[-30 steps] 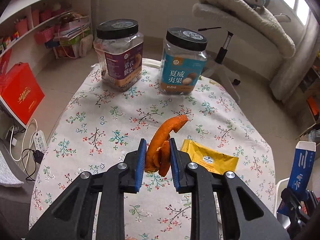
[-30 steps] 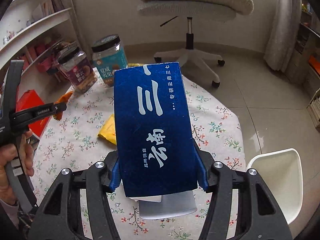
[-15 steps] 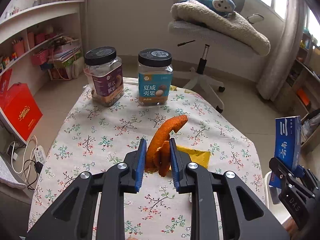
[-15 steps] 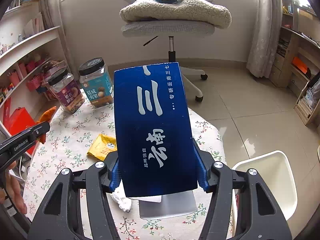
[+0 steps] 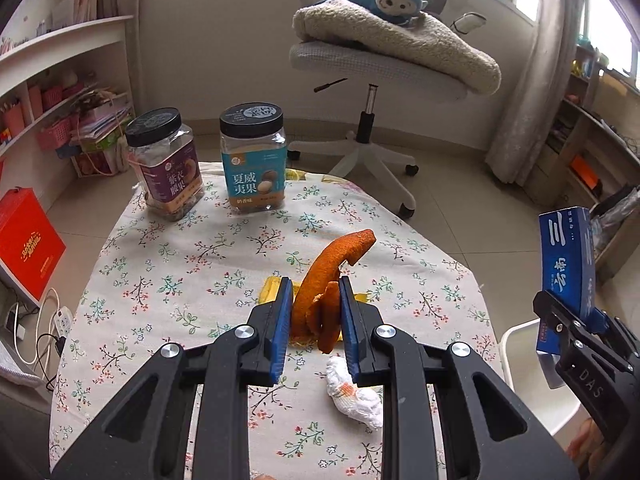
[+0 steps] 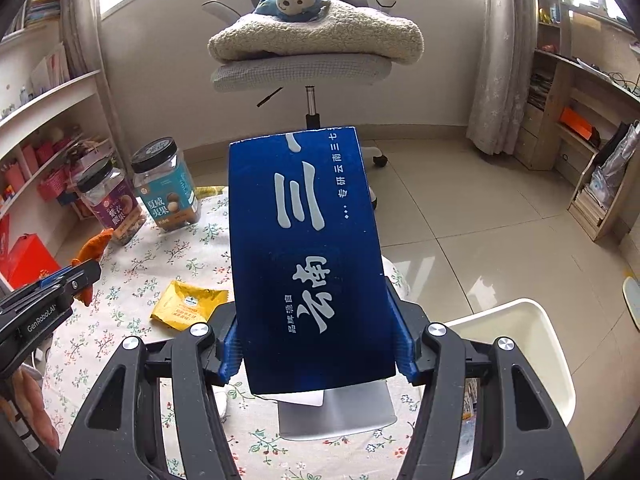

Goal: Collect trash

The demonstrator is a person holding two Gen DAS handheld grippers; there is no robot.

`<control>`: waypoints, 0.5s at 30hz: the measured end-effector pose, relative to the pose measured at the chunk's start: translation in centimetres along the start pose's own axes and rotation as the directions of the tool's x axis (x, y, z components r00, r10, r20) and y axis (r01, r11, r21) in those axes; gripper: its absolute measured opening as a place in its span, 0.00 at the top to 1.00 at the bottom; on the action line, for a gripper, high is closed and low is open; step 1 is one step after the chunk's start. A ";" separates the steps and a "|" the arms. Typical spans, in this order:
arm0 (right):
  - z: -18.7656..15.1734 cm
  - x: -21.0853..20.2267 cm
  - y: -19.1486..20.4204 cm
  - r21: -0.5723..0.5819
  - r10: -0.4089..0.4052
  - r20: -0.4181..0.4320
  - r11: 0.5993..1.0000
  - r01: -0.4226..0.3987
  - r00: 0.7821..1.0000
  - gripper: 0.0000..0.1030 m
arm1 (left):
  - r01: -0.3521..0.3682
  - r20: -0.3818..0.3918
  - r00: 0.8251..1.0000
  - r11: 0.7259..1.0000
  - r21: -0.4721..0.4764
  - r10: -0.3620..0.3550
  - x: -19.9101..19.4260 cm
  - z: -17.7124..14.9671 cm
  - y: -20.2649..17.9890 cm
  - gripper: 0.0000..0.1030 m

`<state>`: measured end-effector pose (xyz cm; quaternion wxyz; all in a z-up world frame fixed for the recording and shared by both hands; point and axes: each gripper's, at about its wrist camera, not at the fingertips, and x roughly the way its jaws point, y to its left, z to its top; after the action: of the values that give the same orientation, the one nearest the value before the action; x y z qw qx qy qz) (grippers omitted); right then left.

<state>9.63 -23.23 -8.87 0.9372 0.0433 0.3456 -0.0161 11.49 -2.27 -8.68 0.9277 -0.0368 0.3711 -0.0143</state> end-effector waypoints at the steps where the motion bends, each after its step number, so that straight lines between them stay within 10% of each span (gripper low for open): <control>1: 0.0 -0.2 -0.5 0.004 -0.007 0.005 1.000 0.007 1.000 0.46 | 0.006 0.001 1.000 1.000 0.007 -0.006 -0.1 0.0 -0.5 0.77; 15: -0.7 -2.4 -8.0 0.113 -0.081 0.004 0.990 0.080 0.997 0.46 | 0.072 0.011 0.997 0.992 0.102 -0.073 -0.8 -1.2 -6.3 0.77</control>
<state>6.83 -31.16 -8.38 0.9333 0.0820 0.3417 -0.0738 10.11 -8.60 -8.48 0.9300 -0.0032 0.3614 -0.0665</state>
